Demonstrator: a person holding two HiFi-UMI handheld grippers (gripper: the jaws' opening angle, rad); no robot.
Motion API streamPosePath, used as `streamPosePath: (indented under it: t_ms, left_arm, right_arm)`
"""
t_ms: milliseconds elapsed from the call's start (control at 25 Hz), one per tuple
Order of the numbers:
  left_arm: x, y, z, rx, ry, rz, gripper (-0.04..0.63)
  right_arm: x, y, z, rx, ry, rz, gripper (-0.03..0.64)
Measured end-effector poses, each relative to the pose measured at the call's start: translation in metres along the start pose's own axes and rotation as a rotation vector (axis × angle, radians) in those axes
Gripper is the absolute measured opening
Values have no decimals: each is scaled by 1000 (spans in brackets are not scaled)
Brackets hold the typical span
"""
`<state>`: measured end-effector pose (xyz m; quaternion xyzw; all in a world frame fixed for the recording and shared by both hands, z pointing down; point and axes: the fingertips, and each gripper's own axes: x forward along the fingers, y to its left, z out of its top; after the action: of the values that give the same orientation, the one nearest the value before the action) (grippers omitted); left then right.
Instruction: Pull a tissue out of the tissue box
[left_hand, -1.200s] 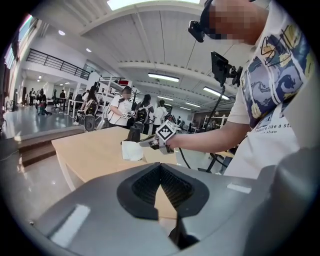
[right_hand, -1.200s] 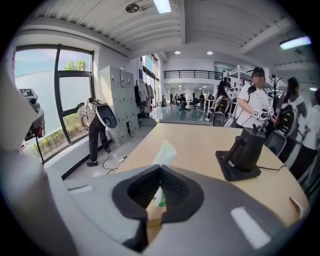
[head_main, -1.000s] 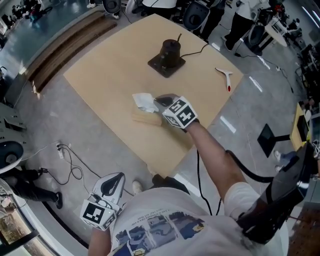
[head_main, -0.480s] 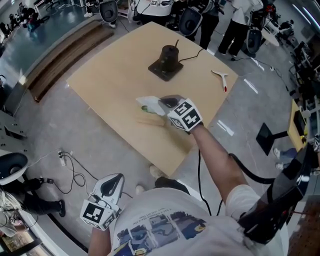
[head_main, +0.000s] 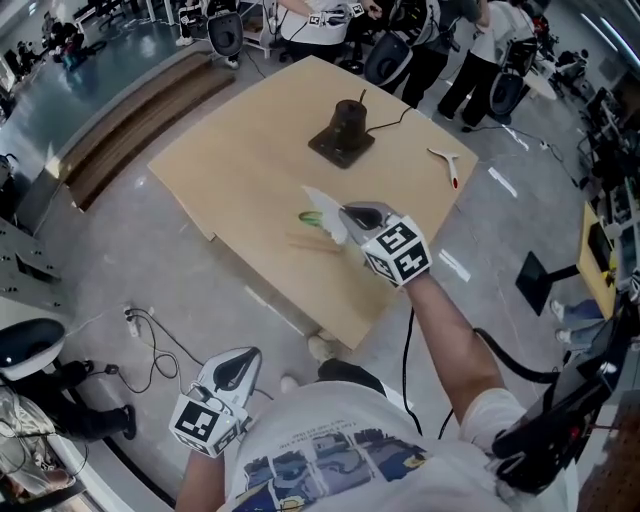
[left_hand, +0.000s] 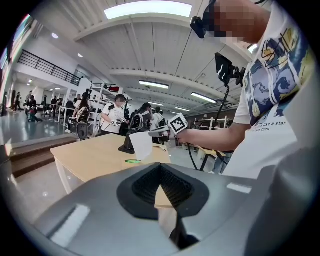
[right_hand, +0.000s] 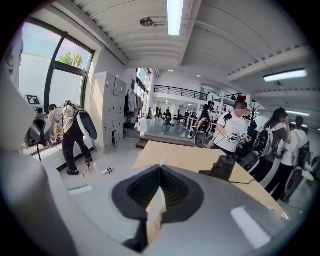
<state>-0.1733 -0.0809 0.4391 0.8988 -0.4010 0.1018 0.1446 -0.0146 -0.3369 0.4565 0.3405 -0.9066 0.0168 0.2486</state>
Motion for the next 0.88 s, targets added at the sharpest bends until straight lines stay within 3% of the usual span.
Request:
streamPosePath:
  t_ms: [880]
  left_arm:
    - [-30, -40, -30, 28, -11, -157, 2]
  right_arm:
    - [-108, 109, 19, -30, -87, -43, 3]
